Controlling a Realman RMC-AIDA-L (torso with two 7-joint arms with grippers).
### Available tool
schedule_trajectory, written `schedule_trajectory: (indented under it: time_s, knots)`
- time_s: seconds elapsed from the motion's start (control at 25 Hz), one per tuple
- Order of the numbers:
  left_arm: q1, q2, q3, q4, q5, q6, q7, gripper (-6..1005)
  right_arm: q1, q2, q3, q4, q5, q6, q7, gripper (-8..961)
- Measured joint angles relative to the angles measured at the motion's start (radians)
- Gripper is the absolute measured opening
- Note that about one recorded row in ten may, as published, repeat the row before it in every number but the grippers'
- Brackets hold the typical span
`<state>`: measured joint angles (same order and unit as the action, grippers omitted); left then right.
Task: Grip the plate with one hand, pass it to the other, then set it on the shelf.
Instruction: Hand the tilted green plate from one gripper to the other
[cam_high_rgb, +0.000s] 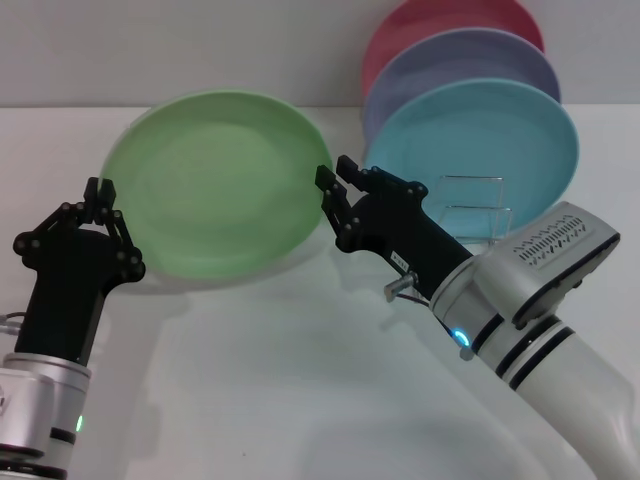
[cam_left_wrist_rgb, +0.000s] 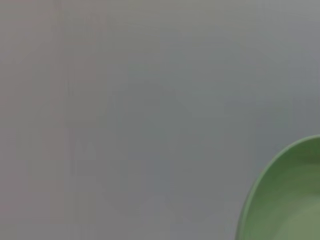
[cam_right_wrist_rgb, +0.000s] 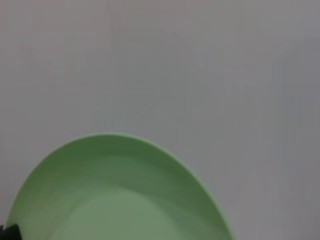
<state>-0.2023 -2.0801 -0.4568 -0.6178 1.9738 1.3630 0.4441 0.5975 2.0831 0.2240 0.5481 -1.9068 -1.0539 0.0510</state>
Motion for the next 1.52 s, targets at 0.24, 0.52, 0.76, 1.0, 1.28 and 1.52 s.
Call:
schedule_trajectory:
  time_s: [0.24,0.52,0.76,1.0,1.28,1.52]
  knots:
    - [0.0,0.0,0.01,-0.005,-0.008,0.001,0.015,96,0.009,-0.001,0.003,-0.003,0.0,0.021,0.0,234]
    - [0.0,0.0,0.01,-0.005,-0.008,0.002,0.016,98,0.01,-0.002,0.012,-0.008,0.0,0.026,0.0,234]
    - [0.0,0.0,0.01,-0.005,-0.007,0.002,0.016,100,0.017,-0.002,0.012,-0.008,0.0,0.039,0.0,180]
    - [0.0,0.0,0.012,-0.005,-0.007,0.002,0.016,101,0.021,-0.002,0.012,-0.008,-0.001,0.042,0.0,164]
    - [-0.002,0.0,0.012,-0.005,-0.007,0.0,0.016,103,0.022,-0.002,0.012,-0.008,-0.001,0.046,0.0,147]
    - [-0.002,0.0,0.012,-0.005,-0.007,-0.001,0.016,105,0.022,-0.002,0.012,-0.008,-0.001,0.048,0.0,142]
